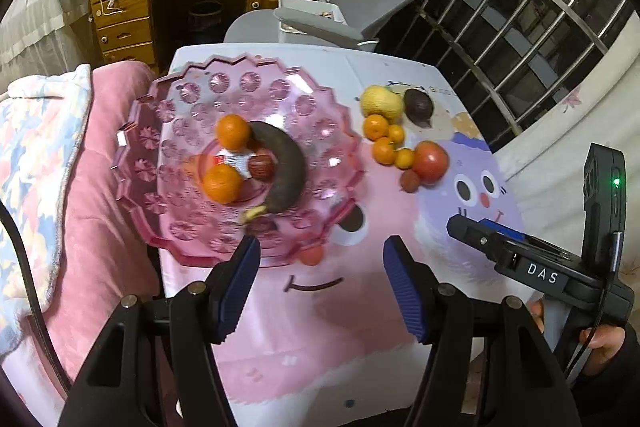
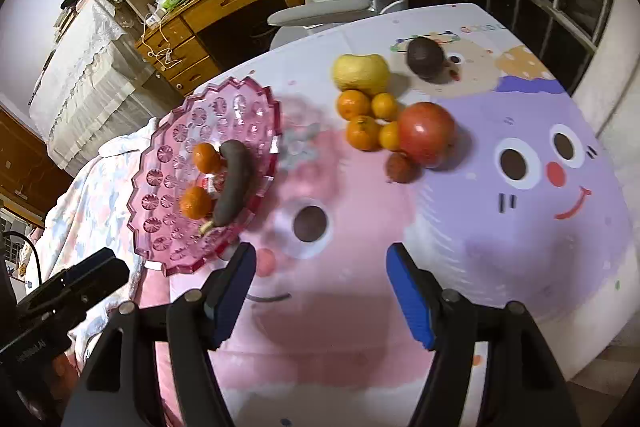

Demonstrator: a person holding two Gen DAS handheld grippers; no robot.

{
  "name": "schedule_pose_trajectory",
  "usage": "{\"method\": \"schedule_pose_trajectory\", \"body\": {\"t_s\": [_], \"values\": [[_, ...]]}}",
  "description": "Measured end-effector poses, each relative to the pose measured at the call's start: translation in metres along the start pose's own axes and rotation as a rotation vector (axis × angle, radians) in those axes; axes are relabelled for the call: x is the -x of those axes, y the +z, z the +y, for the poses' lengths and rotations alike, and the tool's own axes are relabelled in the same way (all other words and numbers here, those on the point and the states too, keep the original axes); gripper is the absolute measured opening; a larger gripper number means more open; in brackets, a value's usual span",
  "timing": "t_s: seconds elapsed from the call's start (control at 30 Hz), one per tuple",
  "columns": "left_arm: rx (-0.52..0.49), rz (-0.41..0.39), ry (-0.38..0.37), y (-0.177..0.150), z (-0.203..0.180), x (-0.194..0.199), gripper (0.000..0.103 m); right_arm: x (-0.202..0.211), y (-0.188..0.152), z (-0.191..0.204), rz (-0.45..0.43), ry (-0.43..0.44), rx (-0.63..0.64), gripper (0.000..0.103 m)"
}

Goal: Organize fruits
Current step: 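Withdraw from bowl, move left tool to small brown fruit, right tool to red apple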

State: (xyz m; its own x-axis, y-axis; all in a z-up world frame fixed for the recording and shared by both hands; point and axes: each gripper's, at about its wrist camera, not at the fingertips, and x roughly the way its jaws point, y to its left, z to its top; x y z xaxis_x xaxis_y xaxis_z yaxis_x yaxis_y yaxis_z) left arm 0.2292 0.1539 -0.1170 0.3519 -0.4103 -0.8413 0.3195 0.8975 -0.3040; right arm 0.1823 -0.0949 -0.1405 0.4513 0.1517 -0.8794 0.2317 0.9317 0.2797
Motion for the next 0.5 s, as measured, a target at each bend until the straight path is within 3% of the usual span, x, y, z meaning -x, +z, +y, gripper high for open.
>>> {"method": "schedule_pose_trajectory", "body": {"t_s": [0.5], "values": [[-0.003,0.063,0.089,0.031,-0.092,-0.02,0.063,0.041,0.035,-0.077,-0.013,0.035,0.075,0.068]]}}
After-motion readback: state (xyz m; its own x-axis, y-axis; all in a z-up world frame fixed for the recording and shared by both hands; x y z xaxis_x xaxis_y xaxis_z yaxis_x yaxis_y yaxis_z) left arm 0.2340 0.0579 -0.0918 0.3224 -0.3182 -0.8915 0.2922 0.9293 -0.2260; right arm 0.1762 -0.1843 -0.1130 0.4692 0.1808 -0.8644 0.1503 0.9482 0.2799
